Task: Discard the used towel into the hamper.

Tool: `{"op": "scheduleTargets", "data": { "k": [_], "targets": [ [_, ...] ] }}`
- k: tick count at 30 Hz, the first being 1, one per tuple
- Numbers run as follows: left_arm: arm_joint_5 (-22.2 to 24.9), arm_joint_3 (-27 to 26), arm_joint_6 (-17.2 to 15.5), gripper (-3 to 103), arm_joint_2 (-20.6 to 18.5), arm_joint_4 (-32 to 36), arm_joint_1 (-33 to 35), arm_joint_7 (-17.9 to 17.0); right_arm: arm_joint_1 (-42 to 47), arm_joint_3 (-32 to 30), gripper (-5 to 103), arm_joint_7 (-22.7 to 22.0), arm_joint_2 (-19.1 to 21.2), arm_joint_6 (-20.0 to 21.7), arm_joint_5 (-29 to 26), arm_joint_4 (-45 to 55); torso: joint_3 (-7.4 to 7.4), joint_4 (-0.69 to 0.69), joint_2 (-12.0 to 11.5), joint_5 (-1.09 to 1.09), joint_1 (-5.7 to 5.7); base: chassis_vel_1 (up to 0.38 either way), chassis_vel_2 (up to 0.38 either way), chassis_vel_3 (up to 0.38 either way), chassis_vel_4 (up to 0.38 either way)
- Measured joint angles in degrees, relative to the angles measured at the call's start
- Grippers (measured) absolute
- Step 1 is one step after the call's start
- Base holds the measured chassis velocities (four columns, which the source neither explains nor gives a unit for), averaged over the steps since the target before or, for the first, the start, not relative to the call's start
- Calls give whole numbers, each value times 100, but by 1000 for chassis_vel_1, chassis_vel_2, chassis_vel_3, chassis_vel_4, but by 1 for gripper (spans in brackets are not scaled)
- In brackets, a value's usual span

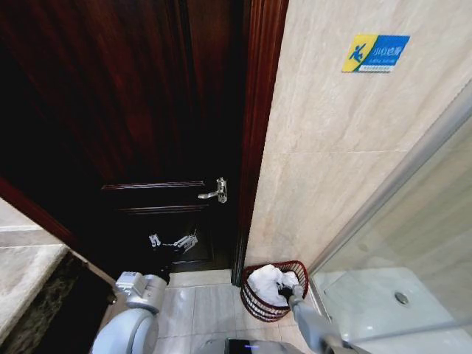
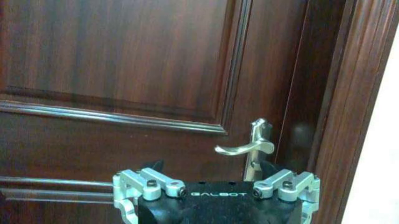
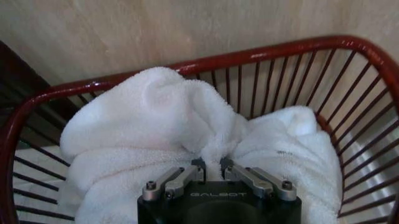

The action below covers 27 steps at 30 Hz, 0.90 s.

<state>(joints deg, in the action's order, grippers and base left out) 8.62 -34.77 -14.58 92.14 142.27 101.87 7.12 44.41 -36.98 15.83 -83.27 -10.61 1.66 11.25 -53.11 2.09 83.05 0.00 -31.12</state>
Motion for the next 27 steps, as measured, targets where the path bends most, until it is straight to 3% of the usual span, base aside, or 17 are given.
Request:
{"op": "scheduleTargets", "data": {
  "k": [9,15,20,21,24,26,27],
  "targets": [
    [0,0,0,100,0,0,0,0,-134,-30,13,18,43,463,267,-187,0,2,0,2,0,0,0,0,0],
    [0,0,0,100,0,0,0,0,-146,36,17,80,177,550,599,-103,0,-1,0,0,0,0,0,0,0],
    [0,0,0,100,0,0,0,0,276,116,38,94,142,736,141,656,0,0,-1,-1,0,0,0,0,0],
    [0,0,0,100,0,0,0,0,276,116,38,94,142,736,141,656,0,0,-1,-1,0,0,0,0,0],
    [0,0,0,100,0,0,0,0,950,162,55,170,64,1225,-342,1877,0,-3,0,0,0,0,0,0,0],
    [0,0,0,100,0,0,0,0,1071,164,55,185,45,1277,-399,2136,0,-3,0,0,1,0,0,0,0],
    [0,0,0,100,0,0,0,0,1314,162,66,193,31,1361,-464,2668,0,0,0,2,1,0,0,0,0]
  ]
}}
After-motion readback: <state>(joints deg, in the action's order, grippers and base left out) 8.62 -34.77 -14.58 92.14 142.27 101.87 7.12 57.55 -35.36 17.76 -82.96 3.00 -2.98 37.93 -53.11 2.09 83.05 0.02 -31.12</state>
